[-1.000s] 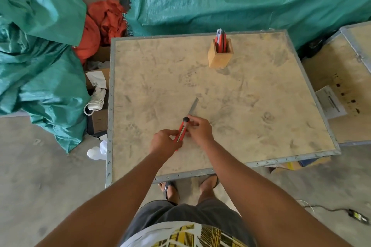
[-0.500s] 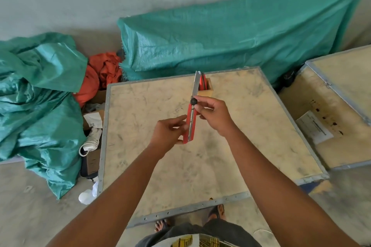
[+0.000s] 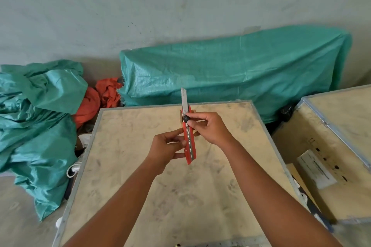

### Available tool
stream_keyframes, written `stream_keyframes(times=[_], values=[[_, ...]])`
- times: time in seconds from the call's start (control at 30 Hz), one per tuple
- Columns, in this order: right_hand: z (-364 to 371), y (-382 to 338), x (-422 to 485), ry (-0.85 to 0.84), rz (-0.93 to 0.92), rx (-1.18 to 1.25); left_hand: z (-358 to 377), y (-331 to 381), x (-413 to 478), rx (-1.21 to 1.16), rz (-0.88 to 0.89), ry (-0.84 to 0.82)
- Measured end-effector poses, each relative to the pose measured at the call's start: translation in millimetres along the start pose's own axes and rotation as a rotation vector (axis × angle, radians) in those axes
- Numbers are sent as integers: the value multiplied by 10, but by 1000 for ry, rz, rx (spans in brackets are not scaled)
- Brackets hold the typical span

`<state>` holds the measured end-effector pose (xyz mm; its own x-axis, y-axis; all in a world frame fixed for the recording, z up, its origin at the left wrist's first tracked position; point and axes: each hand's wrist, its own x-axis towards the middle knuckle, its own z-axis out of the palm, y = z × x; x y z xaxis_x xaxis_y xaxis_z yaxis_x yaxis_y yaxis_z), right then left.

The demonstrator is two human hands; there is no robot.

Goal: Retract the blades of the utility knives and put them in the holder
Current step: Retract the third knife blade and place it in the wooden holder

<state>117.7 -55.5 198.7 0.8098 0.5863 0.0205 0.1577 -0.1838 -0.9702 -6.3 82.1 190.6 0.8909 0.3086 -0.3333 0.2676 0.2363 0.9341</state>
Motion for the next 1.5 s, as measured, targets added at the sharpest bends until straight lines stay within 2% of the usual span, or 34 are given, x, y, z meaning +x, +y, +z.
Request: stream_keyframes(times=[0.2, 0.37, 0.67, 0.83, 1.03, 1.33, 1.5], values=[[-115, 45, 170, -96, 4, -89, 48, 30, 190, -21, 10, 65], [-105, 112, 244, -143, -37, -283, -63, 78, 368, 27, 10, 79], [53, 146, 228, -227, -58, -361, -267, 56, 536, 21, -16, 54], [93, 162, 207, -298, -47, -386, -318, 29, 601, -24, -37, 100], [122, 127, 215, -247, -32, -302, -366, 139, 629, -64, -33, 102], [170, 100, 166, -162, -13, -314, -354, 163, 631, -53, -99, 92], [107, 116, 136, -209, -52, -296, -324, 196, 614, -58, -103, 92]])
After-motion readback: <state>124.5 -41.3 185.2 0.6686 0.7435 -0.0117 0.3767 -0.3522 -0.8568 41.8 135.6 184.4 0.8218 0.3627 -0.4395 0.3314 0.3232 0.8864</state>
